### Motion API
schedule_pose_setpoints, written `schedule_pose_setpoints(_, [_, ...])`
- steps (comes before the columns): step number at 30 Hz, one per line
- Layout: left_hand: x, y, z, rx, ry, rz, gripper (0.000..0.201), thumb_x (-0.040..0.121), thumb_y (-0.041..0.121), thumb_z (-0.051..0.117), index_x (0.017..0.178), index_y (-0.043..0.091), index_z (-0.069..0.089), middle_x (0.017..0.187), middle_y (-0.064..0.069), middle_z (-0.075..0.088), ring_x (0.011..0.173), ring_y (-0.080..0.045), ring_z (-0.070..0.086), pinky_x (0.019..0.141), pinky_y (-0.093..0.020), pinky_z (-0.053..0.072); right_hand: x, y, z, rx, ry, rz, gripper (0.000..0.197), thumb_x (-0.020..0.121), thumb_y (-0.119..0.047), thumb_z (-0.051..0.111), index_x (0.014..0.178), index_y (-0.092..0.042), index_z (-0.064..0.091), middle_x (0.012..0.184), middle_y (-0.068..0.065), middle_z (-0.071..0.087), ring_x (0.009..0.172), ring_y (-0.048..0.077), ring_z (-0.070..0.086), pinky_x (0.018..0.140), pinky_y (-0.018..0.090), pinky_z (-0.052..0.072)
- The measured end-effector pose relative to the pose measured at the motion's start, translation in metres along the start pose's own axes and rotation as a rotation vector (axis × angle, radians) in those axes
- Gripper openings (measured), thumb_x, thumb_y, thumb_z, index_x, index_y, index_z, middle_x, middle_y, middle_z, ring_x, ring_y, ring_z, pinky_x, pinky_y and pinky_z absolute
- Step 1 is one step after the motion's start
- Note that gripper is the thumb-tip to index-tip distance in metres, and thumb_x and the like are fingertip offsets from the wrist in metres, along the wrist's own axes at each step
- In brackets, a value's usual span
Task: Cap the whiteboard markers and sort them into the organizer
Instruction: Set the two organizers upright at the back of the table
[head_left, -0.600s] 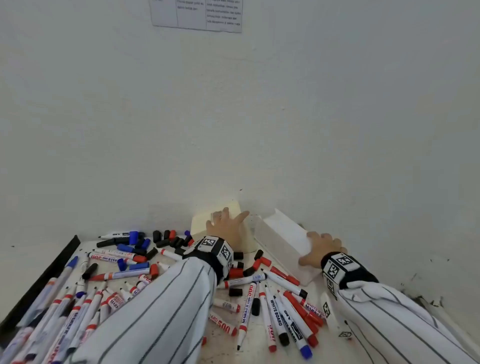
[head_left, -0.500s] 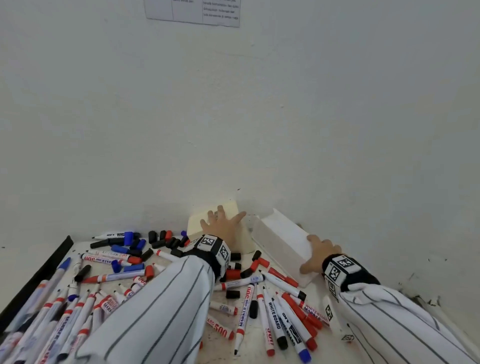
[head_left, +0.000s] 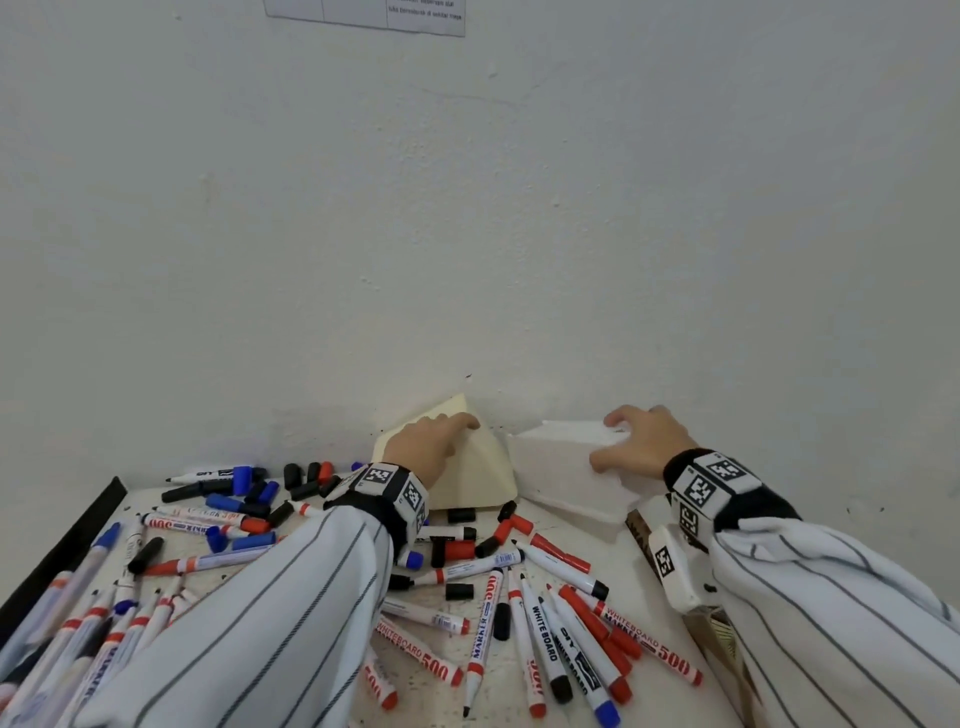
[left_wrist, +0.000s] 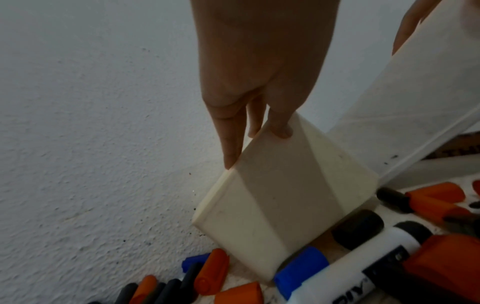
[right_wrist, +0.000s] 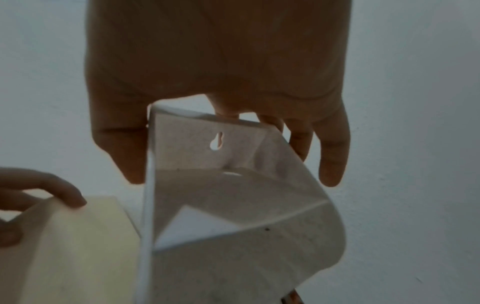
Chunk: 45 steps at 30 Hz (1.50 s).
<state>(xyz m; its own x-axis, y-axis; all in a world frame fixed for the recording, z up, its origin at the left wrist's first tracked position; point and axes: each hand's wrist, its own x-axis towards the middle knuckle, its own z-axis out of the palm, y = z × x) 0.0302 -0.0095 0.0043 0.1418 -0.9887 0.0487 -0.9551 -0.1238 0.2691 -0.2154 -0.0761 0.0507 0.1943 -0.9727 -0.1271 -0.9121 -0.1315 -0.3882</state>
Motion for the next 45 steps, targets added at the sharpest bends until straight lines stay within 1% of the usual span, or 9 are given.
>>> schedule_pose_setpoints(5, [0.003,0.000,-0.010,-0.130,0.003,0.038,0.047,0.093,0.004,0.037,0.126,0.035,0.049,0.103,-0.010,0.058,0.084,-0.025,0.054,0.071,-0.032,0.044,-0.004,-0.012,-0.013,0.137,0.154,-0.044,0.071,0.067,-0.039,0.076,0.124,-0.017,0.041,0.127,0.014,0.033,0.112,0.032,0.046,0.090,0.036,0.041])
schedule_pose_setpoints(10, [0.007,-0.003,-0.016,-0.387,0.051,0.045,0.037,0.092,0.006,0.049,0.121,0.028,0.056,0.123,-0.010,0.058,0.114,-0.023,0.054,0.089,-0.027,0.039,-0.002,-0.017,-0.015,0.252,0.303,-0.046,0.075,0.066,-0.044,0.077,0.122,-0.010,0.040,0.122,0.013,0.042,0.108,0.027,0.047,0.085,0.033,0.041])
schedule_pose_setpoints(13, [0.010,-0.002,-0.015,-0.342,0.069,0.005,0.035,0.095,0.009,0.042,0.124,0.028,0.051,0.120,-0.010,0.057,0.107,-0.026,0.054,0.084,-0.030,0.041,0.001,-0.021,-0.011,0.307,0.339,-0.065,0.071,0.067,-0.046,0.076,0.119,-0.009,0.044,0.123,0.011,0.041,0.098,0.020,0.044,0.082,0.028,0.038])
schedule_pose_setpoints(20, [0.006,0.002,-0.009,-0.150,0.142,-0.035,0.042,0.095,0.012,0.034,0.132,0.031,0.034,0.126,-0.005,0.038,0.087,-0.029,0.057,0.075,-0.038,0.050,0.018,-0.024,-0.003,0.042,0.123,-0.060,0.087,0.078,-0.049,0.062,0.146,-0.033,0.010,0.154,0.001,0.001,0.136,0.034,0.019,0.109,0.048,0.027])
schedule_pose_setpoints(24, [-0.002,0.006,-0.003,0.035,0.173,-0.055,0.053,0.090,0.009,0.044,0.136,0.031,0.028,0.135,-0.006,0.024,0.105,-0.026,0.046,0.075,-0.035,0.050,0.021,-0.030,0.008,0.180,0.268,-0.060,0.077,0.073,-0.047,0.067,0.137,-0.023,0.032,0.139,0.010,0.025,0.123,0.032,0.037,0.100,0.044,0.038])
schedule_pose_setpoints(27, [-0.003,0.013,0.001,0.118,0.229,-0.065,0.053,0.091,0.013,0.047,0.138,0.022,0.025,0.139,-0.009,0.023,0.118,-0.025,0.037,0.081,-0.035,0.050,0.022,-0.032,0.013,0.071,0.225,-0.021,0.066,0.075,-0.053,0.063,0.130,-0.023,0.042,0.149,0.002,0.017,0.126,0.032,0.033,0.099,0.044,0.036])
schedule_pose_setpoints(30, [-0.003,0.023,0.013,0.086,0.178,-0.056,0.066,0.091,0.021,0.043,0.147,0.018,0.008,0.154,-0.012,0.002,0.135,-0.033,0.025,0.097,-0.040,0.046,0.024,-0.032,0.020,0.057,0.198,-0.046,0.068,0.078,-0.045,0.063,0.136,-0.020,0.037,0.154,0.003,0.002,0.131,0.035,0.024,0.100,0.042,0.035])
schedule_pose_setpoints(35, [0.003,0.029,0.042,0.087,0.096,-0.157,0.123,0.071,0.059,0.065,0.142,0.020,-0.028,0.147,-0.012,-0.036,0.140,-0.042,-0.011,0.112,-0.055,0.013,0.023,-0.033,0.027,0.211,0.240,-0.038,0.066,0.077,-0.038,0.066,0.134,-0.021,0.038,0.143,0.014,0.013,0.126,0.036,0.032,0.098,0.040,0.037])
schedule_pose_setpoints(45, [0.004,0.017,0.027,-0.108,0.025,-0.198,0.125,0.061,0.049,0.075,0.144,0.029,-0.016,0.149,-0.011,-0.006,0.128,-0.041,0.027,0.099,-0.057,0.037,0.026,-0.032,0.030,0.285,0.249,-0.031,0.080,0.076,-0.039,0.068,0.138,-0.017,0.023,0.137,0.015,0.024,0.121,0.038,0.037,0.094,0.041,0.038])
